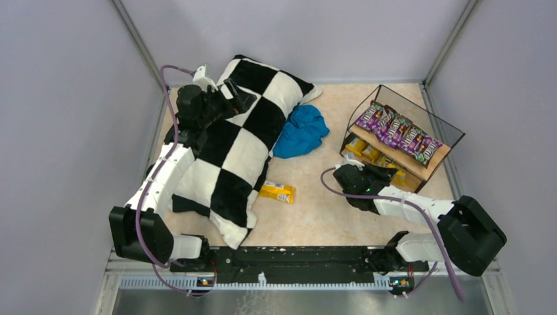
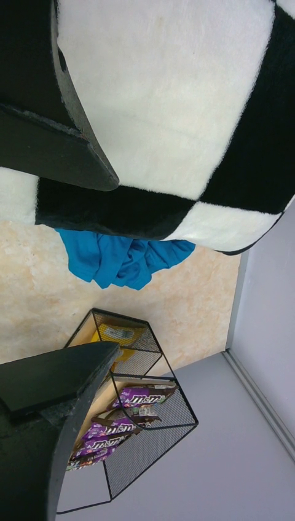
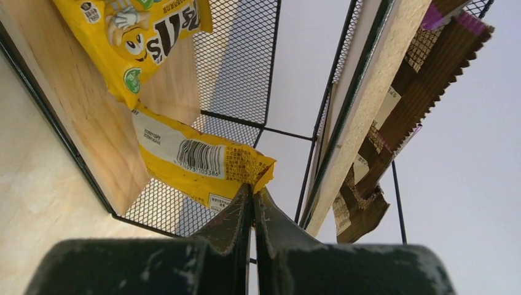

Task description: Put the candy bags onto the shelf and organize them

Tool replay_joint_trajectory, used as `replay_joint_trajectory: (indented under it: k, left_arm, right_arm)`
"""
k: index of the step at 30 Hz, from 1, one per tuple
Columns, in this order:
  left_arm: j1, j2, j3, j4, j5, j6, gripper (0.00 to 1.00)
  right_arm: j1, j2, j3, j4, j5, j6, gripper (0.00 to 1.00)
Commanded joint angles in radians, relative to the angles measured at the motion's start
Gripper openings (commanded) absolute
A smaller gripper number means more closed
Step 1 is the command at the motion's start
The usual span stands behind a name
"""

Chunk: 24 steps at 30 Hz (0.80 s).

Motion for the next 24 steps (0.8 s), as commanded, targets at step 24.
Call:
replay_joint_trajectory:
  k: [24]
  left_arm:
    - [-0.007, -0.044, 0.022, 0.053, 0.033, -0.018, 0.98]
  right_arm:
    - [-0.068, 0.045, 0.040, -0.157, -0.459, 0.117, 0.00]
